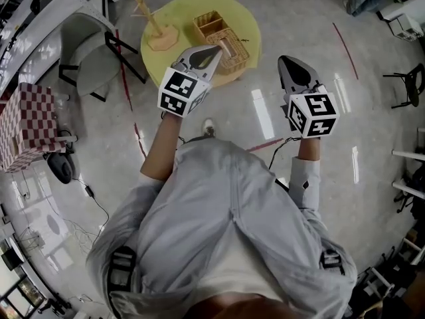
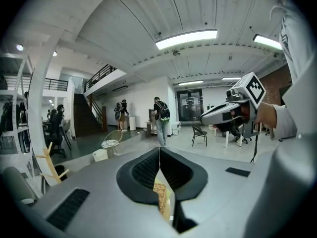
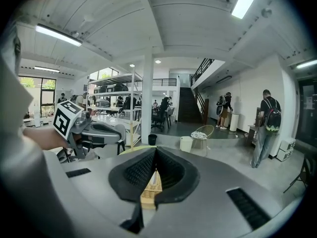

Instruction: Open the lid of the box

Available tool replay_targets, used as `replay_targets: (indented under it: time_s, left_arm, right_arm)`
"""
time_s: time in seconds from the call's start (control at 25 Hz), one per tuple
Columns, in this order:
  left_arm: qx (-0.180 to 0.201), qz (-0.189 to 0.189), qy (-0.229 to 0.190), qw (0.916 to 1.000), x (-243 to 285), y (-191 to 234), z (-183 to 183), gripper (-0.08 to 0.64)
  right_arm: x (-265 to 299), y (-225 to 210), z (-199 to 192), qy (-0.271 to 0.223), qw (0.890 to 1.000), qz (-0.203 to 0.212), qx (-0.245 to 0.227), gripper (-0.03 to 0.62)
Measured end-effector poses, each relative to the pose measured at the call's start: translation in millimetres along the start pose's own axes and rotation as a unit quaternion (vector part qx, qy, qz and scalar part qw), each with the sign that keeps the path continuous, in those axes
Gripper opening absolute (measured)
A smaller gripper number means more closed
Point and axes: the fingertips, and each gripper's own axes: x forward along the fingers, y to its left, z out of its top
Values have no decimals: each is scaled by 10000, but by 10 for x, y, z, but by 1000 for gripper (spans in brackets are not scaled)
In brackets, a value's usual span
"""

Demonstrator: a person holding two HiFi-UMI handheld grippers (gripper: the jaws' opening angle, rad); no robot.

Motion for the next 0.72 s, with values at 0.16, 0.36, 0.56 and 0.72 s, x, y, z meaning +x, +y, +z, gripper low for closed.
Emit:
replay_targets:
  time_s: [0.16, 0.36, 0.56, 0.72]
  left_arm:
    - [-124, -157, 88, 9998, 187, 186, -80, 29]
    - [-462, -298, 166, 9983, 417, 457, -204, 29]
    - [-631, -355, 305, 9969, 672, 745, -374, 29]
    - [-708, -370, 465, 9957, 813, 906, -547, 28]
  right_arm:
    - [276, -132, -34, 107, 9997, -58, 225, 23]
    - [634, -296, -102, 318, 9982, -173, 481, 23]
    - [1001, -433, -220, 685, 9962, -337, 409, 23]
    - [1246, -586, -309, 939, 9927, -634, 414, 23]
